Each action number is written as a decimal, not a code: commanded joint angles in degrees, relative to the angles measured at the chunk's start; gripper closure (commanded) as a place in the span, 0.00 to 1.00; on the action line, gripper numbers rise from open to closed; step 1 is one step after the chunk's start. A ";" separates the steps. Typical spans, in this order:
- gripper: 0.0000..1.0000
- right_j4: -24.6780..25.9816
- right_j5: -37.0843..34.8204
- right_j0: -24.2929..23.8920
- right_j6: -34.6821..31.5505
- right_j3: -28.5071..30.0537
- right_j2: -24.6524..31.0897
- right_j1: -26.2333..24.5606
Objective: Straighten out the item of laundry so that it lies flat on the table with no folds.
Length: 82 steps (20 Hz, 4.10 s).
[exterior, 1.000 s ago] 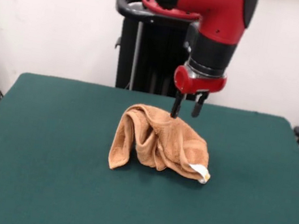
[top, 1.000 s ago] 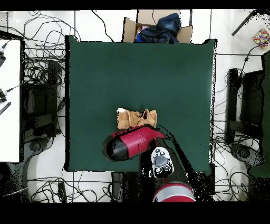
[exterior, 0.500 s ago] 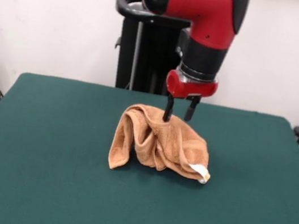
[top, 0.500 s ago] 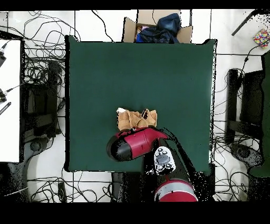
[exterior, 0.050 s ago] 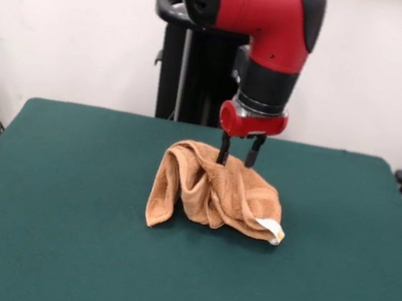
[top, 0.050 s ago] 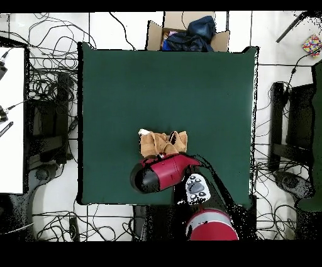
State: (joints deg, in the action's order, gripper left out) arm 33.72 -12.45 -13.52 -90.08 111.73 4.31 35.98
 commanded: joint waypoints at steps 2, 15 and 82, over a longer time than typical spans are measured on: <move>0.00 3.07 6.10 2.03 -6.81 -4.51 -1.64 -1.58; 0.00 1.30 10.46 12.58 -9.55 -5.53 -13.40 1.55; 0.00 -2.13 6.93 -15.37 -5.82 2.72 17.29 -4.35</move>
State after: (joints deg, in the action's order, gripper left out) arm 34.37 0.66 -28.76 -90.08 113.60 14.53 34.16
